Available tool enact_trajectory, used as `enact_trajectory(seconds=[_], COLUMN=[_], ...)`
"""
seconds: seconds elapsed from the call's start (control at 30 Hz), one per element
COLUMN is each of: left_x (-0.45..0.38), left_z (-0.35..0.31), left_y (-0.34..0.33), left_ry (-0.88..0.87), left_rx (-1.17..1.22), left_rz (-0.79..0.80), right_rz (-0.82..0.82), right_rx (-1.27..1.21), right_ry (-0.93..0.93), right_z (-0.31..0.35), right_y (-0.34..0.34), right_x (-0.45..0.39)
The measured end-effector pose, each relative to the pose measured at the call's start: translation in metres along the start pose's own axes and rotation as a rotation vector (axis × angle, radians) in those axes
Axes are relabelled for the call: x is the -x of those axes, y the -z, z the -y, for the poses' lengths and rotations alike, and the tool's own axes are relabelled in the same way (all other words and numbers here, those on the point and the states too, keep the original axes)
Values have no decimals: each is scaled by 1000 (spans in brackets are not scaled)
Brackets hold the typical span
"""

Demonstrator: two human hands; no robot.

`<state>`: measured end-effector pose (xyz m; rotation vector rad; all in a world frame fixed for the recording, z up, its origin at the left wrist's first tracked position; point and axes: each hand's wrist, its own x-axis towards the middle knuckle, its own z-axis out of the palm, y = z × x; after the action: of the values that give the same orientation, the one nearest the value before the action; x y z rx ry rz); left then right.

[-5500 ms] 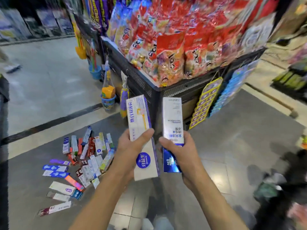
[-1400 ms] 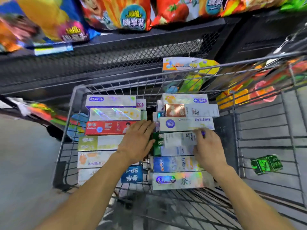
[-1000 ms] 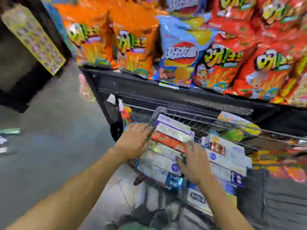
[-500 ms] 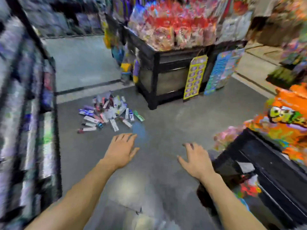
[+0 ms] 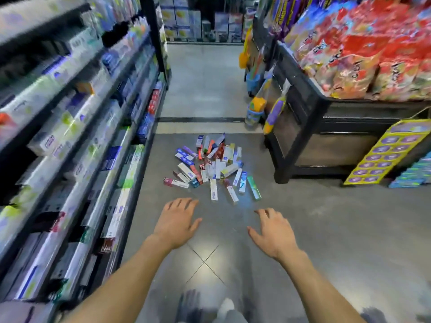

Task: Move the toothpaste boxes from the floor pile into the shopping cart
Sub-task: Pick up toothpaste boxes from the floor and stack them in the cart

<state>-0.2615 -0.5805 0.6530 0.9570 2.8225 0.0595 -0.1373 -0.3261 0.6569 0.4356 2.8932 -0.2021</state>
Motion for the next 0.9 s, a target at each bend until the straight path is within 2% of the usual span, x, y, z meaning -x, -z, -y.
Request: enact_trajectory(seconds=[0.27, 0.47, 0.67, 0.77, 0.9], left_x=[-134, -257, -386, -437, -480], left_z=[15, 39, 76, 92, 112], left_y=[1, -36, -136, -209, -325], left_ry=[41, 27, 72, 92, 86], left_rx=[-17, -2, 101, 144, 207], left_rz=[98, 162, 177, 168, 44], right_rz=[82, 156, 188, 164, 141], right_rx=[-43, -6, -61, -154, -198], right_ry=[24, -1, -47, -73, -80], right_z=[-24, -45, -62, -69, -84], right_y=[13, -7, -80, -148, -261], right_x=[-145, -270, -409, -473, -535])
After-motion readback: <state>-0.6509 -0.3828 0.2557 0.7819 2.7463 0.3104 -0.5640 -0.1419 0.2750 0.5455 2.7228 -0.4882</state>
